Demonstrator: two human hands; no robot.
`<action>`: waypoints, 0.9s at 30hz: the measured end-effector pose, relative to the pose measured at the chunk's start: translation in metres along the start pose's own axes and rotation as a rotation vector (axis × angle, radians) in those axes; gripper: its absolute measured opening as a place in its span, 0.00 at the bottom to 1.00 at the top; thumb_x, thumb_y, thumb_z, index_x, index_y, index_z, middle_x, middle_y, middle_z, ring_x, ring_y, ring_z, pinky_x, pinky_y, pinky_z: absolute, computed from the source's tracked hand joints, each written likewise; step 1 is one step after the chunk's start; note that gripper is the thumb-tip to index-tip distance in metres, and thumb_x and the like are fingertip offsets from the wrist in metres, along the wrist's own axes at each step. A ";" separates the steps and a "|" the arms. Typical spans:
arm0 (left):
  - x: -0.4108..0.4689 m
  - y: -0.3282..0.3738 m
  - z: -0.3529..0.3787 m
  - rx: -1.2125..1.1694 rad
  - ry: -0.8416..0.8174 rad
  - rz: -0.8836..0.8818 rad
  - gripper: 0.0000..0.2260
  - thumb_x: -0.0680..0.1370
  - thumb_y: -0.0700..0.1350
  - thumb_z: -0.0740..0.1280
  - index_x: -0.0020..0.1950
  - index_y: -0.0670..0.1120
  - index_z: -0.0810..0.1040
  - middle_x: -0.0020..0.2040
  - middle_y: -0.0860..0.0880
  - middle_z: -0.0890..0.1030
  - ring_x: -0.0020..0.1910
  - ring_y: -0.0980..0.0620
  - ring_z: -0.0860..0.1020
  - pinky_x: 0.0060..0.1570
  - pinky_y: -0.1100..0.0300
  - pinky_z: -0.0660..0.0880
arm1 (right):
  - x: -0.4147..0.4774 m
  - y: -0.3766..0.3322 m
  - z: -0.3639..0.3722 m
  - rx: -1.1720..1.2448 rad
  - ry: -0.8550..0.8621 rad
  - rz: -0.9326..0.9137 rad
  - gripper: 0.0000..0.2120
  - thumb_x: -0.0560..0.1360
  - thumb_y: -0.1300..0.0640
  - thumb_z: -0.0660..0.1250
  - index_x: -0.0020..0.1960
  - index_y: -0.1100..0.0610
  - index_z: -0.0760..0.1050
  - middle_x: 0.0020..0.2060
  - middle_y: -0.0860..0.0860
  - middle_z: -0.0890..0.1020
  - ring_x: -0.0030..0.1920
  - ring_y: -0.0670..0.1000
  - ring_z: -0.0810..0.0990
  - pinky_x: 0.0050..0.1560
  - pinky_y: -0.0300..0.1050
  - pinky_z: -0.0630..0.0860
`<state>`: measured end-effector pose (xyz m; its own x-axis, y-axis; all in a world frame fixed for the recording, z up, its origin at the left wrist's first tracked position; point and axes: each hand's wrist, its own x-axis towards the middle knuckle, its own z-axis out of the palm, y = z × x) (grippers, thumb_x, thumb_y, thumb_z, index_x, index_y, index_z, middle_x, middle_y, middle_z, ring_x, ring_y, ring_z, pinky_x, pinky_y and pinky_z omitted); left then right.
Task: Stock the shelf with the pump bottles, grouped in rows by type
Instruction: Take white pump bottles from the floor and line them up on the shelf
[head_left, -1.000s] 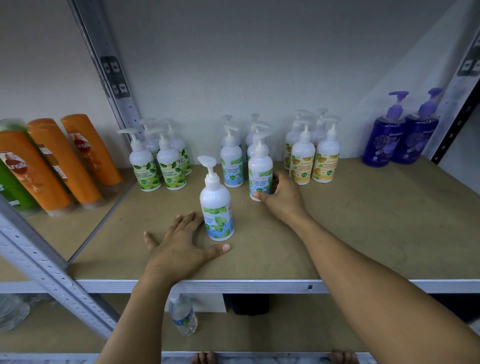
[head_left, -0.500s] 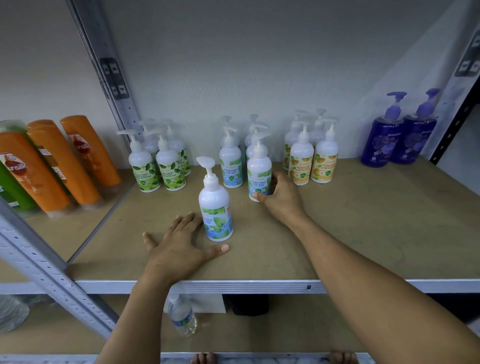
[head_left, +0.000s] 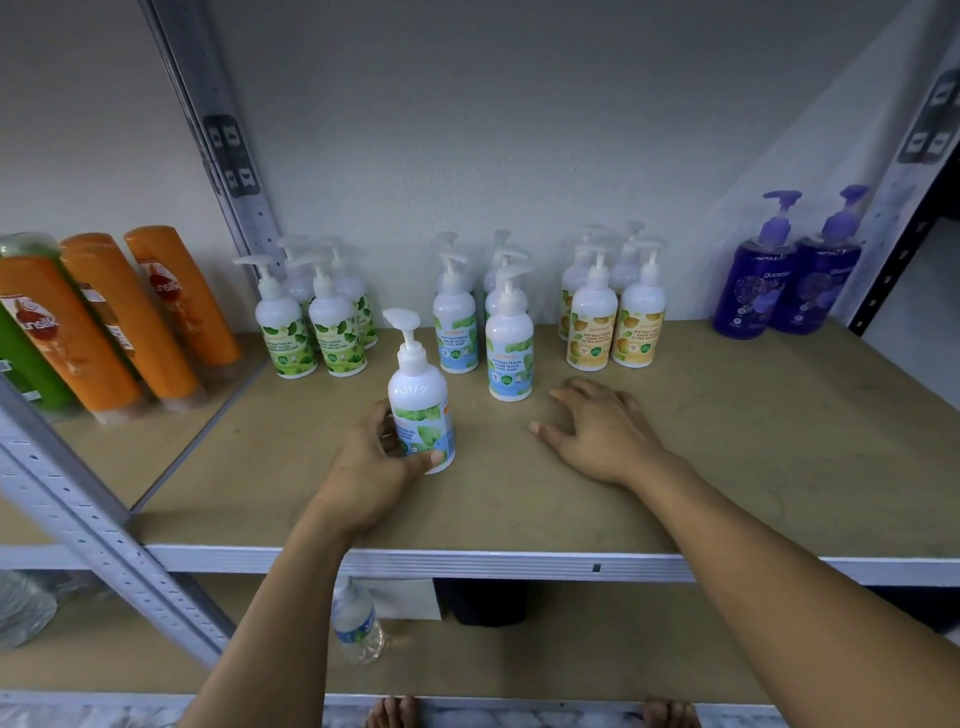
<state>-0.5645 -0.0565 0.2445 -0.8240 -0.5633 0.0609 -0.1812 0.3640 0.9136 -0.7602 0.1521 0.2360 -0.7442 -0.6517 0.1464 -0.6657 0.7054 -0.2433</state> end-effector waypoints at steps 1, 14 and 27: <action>0.001 0.001 0.004 -0.016 0.017 0.006 0.26 0.71 0.41 0.79 0.66 0.51 0.76 0.57 0.56 0.83 0.57 0.56 0.81 0.61 0.56 0.77 | -0.006 0.007 -0.003 -0.018 -0.039 0.004 0.35 0.77 0.30 0.55 0.77 0.47 0.63 0.78 0.51 0.62 0.78 0.51 0.59 0.76 0.55 0.55; 0.064 0.004 0.040 0.146 0.221 -0.022 0.30 0.62 0.63 0.77 0.61 0.57 0.76 0.55 0.60 0.83 0.51 0.58 0.82 0.57 0.48 0.79 | -0.029 0.032 -0.009 -0.055 -0.049 -0.044 0.34 0.77 0.28 0.49 0.78 0.43 0.60 0.79 0.48 0.59 0.79 0.49 0.54 0.77 0.55 0.50; 0.091 0.001 0.045 0.070 0.166 0.020 0.29 0.61 0.56 0.78 0.60 0.55 0.76 0.56 0.59 0.83 0.53 0.56 0.82 0.59 0.47 0.79 | -0.025 0.032 -0.010 -0.046 -0.042 -0.036 0.32 0.78 0.29 0.51 0.77 0.42 0.61 0.78 0.46 0.60 0.78 0.48 0.56 0.76 0.55 0.51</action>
<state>-0.6636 -0.0736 0.2330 -0.7287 -0.6683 0.1495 -0.2076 0.4236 0.8817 -0.7634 0.1934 0.2341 -0.7171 -0.6876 0.1140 -0.6948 0.6924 -0.1942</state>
